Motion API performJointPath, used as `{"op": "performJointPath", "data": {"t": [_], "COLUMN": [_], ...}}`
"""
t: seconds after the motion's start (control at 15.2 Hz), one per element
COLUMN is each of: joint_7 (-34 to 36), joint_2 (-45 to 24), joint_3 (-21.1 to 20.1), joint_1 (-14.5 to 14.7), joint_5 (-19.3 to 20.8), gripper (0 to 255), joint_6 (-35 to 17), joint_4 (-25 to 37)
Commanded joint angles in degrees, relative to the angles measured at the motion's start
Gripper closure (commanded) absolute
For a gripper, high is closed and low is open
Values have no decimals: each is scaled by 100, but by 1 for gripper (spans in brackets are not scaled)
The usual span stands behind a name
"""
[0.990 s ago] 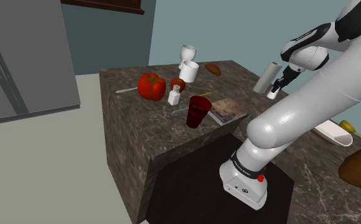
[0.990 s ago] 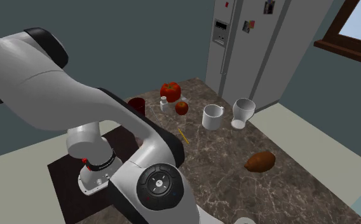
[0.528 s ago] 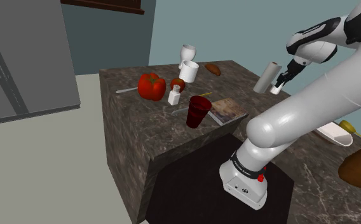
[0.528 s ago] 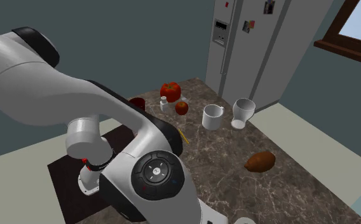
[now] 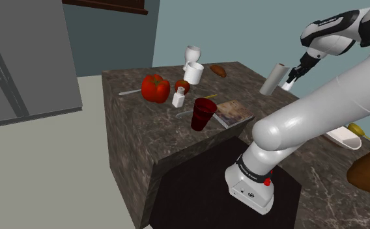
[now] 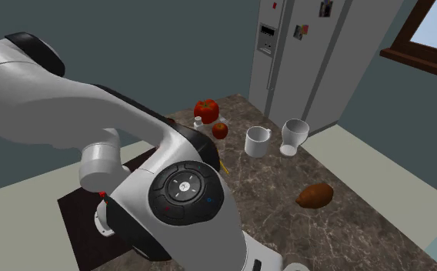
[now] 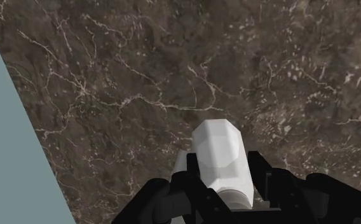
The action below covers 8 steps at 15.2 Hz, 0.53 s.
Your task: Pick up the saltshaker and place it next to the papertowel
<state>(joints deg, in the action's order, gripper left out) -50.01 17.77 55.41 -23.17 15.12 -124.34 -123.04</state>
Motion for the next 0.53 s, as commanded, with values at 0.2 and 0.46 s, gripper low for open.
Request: {"op": "performJointPath", "data": {"t": [0.2,0.46], "joint_7": [35,46], "joint_2": [99,148], "joint_3": [-136,-224], "joint_1": [-25,-29], "joint_5": [26,25], "gripper": [255,255], "joint_6": [408,720], "joint_4": [320,588]}}
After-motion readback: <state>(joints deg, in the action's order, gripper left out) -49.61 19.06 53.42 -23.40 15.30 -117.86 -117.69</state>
